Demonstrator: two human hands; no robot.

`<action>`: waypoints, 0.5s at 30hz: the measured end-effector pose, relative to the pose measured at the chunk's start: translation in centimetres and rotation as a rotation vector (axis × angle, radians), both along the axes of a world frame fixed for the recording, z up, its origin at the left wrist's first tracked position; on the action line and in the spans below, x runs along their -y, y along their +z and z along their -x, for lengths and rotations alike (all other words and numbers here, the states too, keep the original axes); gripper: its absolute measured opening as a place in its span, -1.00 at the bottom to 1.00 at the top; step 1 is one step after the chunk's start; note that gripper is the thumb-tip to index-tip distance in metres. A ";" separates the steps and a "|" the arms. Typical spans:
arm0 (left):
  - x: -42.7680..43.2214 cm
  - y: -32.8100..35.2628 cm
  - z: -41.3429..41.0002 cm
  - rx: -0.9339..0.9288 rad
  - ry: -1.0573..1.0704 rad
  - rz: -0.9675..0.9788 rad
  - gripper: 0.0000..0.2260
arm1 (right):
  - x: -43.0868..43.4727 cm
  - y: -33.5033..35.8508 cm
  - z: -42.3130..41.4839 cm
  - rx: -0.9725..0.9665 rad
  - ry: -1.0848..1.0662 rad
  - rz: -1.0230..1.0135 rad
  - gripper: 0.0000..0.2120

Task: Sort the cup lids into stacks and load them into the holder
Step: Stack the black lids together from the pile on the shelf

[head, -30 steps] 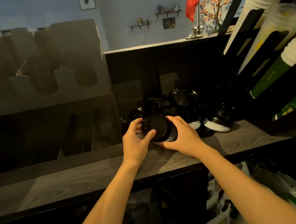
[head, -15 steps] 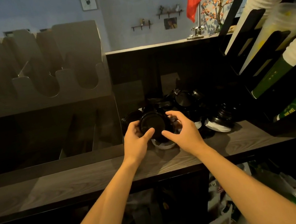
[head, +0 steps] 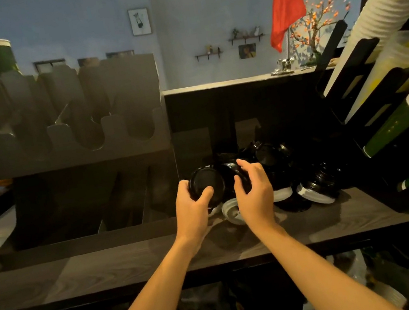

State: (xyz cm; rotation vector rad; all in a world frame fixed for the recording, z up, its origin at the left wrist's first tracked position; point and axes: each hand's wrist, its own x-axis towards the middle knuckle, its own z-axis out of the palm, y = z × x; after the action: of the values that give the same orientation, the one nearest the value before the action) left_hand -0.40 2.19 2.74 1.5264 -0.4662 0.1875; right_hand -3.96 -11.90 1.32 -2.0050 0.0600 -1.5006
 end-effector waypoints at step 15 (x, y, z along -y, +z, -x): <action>-0.2 -1.4 -0.3 0.083 -0.100 0.011 -0.77 | -0.5 -1.3 0.0 -0.245 0.291 0.321 -0.46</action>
State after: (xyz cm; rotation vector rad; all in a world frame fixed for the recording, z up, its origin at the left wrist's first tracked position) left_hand -0.13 2.44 1.34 1.4845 -0.6054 0.1762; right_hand -4.01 -11.43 0.06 -2.3241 -0.3791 -1.1310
